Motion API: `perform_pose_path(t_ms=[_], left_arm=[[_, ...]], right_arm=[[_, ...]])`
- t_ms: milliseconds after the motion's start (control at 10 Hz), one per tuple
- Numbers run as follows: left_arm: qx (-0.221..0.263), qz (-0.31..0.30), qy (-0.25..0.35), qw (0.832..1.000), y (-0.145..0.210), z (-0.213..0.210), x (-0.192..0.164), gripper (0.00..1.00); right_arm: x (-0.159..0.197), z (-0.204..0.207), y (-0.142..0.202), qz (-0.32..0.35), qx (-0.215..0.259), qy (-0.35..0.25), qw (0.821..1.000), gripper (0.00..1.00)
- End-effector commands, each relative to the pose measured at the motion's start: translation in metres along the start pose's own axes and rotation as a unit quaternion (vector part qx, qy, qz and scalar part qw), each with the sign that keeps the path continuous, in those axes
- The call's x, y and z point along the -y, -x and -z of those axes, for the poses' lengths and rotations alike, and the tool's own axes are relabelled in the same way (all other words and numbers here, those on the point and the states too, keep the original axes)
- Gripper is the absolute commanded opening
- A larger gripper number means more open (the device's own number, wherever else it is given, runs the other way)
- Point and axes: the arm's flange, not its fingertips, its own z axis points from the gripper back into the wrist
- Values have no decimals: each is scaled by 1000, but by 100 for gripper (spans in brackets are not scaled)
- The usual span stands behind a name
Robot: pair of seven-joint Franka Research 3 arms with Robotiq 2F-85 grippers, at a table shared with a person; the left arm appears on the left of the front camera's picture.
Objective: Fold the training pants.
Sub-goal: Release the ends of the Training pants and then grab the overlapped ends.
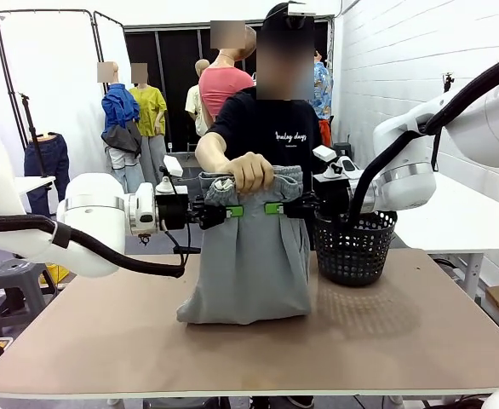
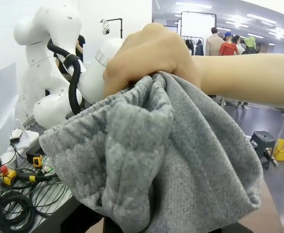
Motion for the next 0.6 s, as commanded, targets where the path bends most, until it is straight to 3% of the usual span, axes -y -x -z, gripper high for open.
perform_pose_path(t_ms=[0, 300, 400, 500], left_arm=[[13, -13, 1, 1000, -6, 4, -1, 0], [21, -17, 13, 1000, -4, 5, -1, 0], [30, -21, 47, 998, -3, 2, 1, 0], [4, -9, 4, 1000, 0, 1, 0, 0]], right_arm=[[4, -1, -8, 9, 7, -12, 1000, 0], [6, 1, -11, 3, -12, -1, 1000, 0], [11, 6, -11, -10, -30, -2, 999, 0], [1, -1, -1, -1, -1, 2, 1000, 0]])
